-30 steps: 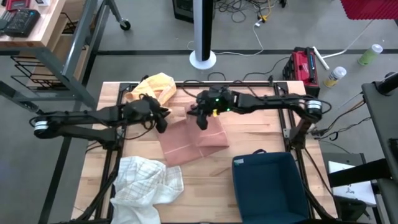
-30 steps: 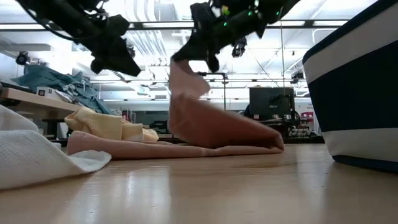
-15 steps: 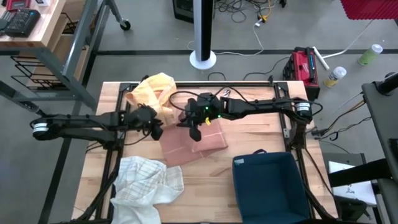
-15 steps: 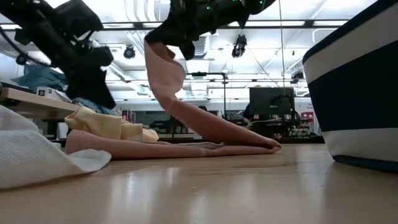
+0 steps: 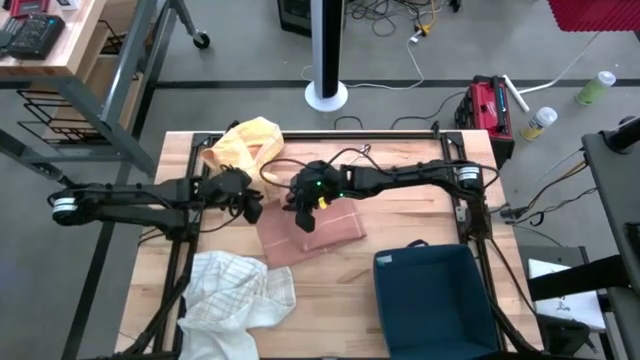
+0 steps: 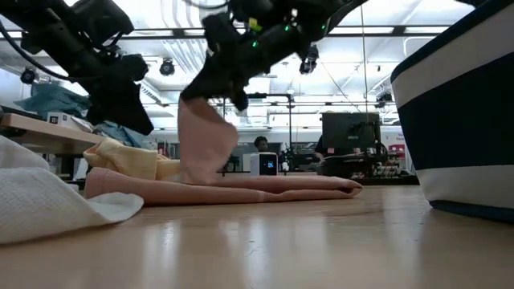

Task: Fold towel
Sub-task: Fold the brown towel

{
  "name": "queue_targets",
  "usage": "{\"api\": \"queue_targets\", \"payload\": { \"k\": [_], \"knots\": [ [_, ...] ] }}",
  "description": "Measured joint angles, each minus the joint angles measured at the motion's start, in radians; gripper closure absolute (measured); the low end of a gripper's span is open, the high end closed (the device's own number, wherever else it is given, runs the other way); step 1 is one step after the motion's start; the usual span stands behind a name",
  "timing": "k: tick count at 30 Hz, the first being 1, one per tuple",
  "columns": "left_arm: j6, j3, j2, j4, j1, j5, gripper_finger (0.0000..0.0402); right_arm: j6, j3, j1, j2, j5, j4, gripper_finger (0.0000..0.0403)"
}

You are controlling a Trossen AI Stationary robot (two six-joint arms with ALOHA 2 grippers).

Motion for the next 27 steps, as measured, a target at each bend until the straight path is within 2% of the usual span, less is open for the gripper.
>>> {"api": "queue_targets", "payload": {
  "k": [5,8,11,13,22,25,27],
  "knots": [
    [-0.001,0.011,0.0,0.002,0.0,0.0,0.0326,0.013,0.034,-0.001,0.029,-0.021,-0.024,0.0296],
    [-0.012,0.011,0.001,0.012,0.0,0.0,0.0326,-0.028,0.053,0.0,0.033,-0.09,-0.031,0.0246],
    [-0.024,0.011,0.005,0.018,0.0,0.0,0.0326,-0.083,0.064,0.007,0.033,-0.216,-0.048,0.0207],
    [-0.028,0.011,0.007,0.025,0.0,0.0,0.0326,-0.097,0.066,0.011,0.033,-0.233,-0.048,0.0188],
    [-0.019,0.011,0.011,0.114,0.0,0.0,0.0326,-0.022,0.077,-0.018,0.046,-0.141,-0.105,0.0162],
    [-0.018,0.011,0.016,0.15,0.0,-0.002,0.0326,0.005,0.097,-0.02,0.075,-0.139,-0.133,0.0165],
    [-0.019,0.011,0.026,0.18,0.0,-0.011,0.0326,-0.013,0.103,-0.02,0.094,-0.186,-0.135,0.0166]
  ]
}}
